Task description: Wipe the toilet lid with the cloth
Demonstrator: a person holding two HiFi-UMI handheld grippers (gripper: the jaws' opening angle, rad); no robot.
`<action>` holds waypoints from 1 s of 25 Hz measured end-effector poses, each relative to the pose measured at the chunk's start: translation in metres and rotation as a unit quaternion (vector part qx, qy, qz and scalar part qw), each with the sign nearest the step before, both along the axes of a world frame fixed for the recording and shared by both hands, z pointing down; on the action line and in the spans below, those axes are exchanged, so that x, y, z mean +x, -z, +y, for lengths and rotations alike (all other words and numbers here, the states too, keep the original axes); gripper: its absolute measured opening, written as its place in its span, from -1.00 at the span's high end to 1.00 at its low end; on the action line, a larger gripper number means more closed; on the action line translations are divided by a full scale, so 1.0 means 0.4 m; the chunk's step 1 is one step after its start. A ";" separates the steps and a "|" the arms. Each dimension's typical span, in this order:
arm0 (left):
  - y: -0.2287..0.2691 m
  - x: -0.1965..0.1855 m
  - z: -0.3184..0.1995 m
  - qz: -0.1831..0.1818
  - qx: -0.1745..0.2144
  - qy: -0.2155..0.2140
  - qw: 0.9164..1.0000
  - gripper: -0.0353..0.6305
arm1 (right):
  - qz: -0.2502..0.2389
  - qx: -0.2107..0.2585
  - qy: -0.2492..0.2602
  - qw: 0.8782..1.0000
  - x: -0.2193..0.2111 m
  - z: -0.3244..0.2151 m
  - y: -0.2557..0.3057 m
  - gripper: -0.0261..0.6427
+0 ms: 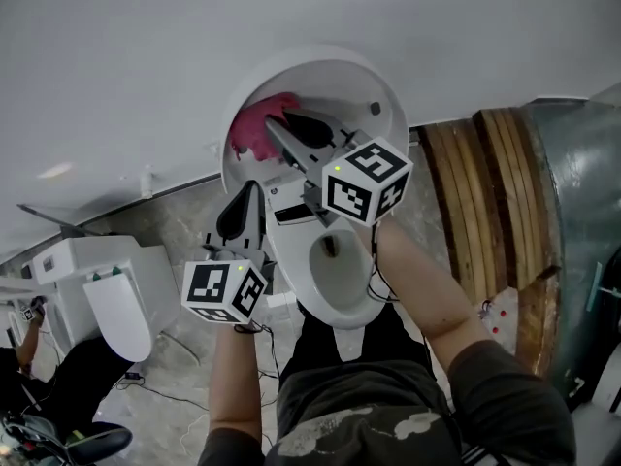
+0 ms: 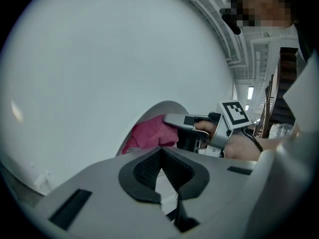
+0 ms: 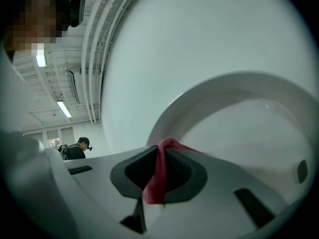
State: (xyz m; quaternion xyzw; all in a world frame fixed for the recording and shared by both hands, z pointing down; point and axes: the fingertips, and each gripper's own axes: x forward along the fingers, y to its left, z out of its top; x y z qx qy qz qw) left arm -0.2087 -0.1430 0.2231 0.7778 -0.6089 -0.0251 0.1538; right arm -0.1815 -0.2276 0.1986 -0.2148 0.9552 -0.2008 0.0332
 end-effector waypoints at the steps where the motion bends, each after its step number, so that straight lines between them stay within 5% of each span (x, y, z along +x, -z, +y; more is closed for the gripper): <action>1: 0.001 0.011 -0.010 -0.003 -0.002 0.000 1.000 0.87 | -0.004 -0.001 -0.004 1.000 0.014 -0.018 0.002 0.80; 9: 0.018 0.085 -0.094 -0.016 -0.001 -0.005 1.000 0.87 | -0.038 -0.013 -0.051 0.998 0.170 -0.125 0.017 0.80; 15: 0.023 0.059 -0.104 0.007 0.006 -0.021 1.000 0.87 | -0.041 0.018 -0.110 0.993 0.204 -0.126 0.040 0.80; 25: -0.017 0.150 -0.134 0.023 -0.006 -0.051 0.998 0.87 | -0.022 -0.023 -0.153 0.988 0.304 -0.152 -0.057 0.80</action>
